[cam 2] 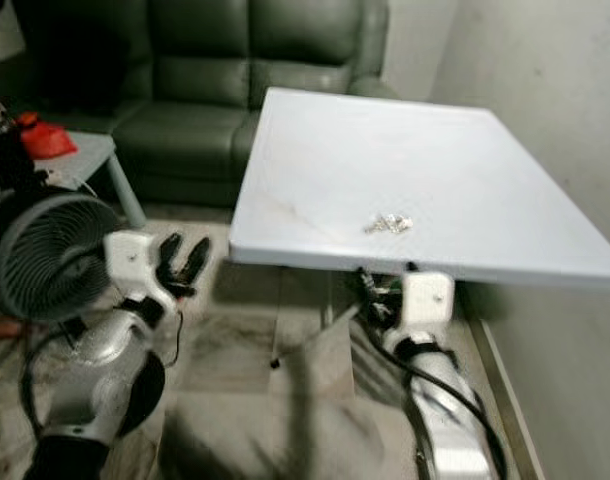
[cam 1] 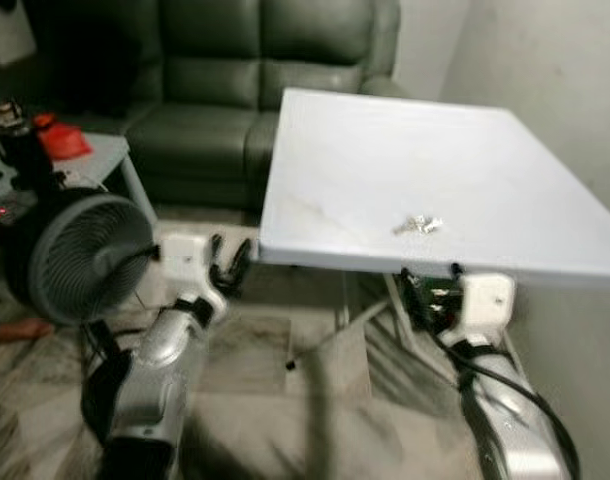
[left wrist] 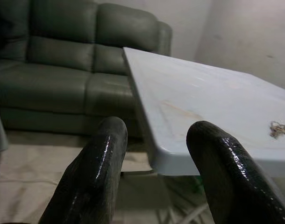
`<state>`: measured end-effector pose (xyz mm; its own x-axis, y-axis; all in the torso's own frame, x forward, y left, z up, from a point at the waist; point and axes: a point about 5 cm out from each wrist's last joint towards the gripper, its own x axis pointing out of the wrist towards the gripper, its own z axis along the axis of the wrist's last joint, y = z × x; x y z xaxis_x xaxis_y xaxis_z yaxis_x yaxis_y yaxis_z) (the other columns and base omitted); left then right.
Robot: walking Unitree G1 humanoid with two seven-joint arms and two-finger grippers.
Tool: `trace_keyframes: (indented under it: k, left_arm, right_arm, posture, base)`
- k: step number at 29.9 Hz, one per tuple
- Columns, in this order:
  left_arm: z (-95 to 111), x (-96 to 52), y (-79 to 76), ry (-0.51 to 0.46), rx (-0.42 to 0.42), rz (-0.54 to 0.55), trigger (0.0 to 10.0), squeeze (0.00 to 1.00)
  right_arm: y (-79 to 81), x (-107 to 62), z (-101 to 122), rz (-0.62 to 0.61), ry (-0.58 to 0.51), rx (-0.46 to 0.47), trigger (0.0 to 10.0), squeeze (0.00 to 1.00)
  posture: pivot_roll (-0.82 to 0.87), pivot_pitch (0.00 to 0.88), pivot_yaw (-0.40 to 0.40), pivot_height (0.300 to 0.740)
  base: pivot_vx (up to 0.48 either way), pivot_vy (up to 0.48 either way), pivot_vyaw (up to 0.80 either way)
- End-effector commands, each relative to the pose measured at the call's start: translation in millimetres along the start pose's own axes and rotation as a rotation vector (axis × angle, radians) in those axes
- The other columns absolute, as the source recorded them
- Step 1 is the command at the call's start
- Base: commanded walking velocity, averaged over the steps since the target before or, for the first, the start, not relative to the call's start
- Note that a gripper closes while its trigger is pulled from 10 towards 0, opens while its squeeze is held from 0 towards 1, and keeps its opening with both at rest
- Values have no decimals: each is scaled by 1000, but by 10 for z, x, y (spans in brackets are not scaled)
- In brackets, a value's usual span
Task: Hang keys on a hook
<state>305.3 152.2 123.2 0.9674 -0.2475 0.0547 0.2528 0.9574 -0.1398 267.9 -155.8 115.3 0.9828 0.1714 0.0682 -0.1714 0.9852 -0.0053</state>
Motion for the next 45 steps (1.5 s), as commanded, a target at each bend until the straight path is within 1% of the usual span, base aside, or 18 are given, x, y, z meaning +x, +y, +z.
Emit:
trace_keyframes:
  k: [1,10,12,15,17,19,25,30,45]
  left_arm:
    - [22,38,-113,-1,1,-40,10000,0]
    - [14,28,-116,11,9,-57,10000,0]
    - [14,27,-119,11,11,-60,10000,0]
    - [10,25,-139,12,14,-67,10000,0]
    - [8,25,-148,13,14,-70,10000,0]
    - [7,26,-155,15,17,-76,10000,0]
    - [3,28,-161,20,14,-80,10000,0]
    - [4,30,-163,20,10,-82,10000,0]
    - [11,30,-158,21,6,-80,10000,0]
  right_arm:
    - [-62,-9,56,-9,-23,-18,10000,0]
    - [-41,-11,50,5,-17,-33,10000,0]
    - [-33,-9,47,16,-13,-46,10000,0]
    - [-19,-6,44,29,-6,-95,10000,0]
    - [-14,-6,41,31,-7,-91,10000,0]
    - [0,-4,40,29,-21,-38,10000,0]
    - [-13,-9,49,26,-23,-32,10000,0]
    - [-9,-8,51,33,-25,-33,10000,0]
    - [29,5,58,58,-31,-28,10000,0]
  posture:
    - [-112,0,-54,724]
    - [-108,1,-53,724]
    - [-107,2,-52,724]
    - [-107,2,-52,724]
    - [-107,2,-52,724]
    - [-109,3,-49,724]
    - [-109,4,-48,724]
    - [-109,7,-48,724]
    - [-104,10,-49,724]
  base:
    - [0,0,0]
    - [0,0,0]
    - [0,0,0]
    - [0,0,421]
    - [0,0,800]
    - [0,0,400]
    - [0,0,0]
    - [341,0,0]
    - [466,0,0]
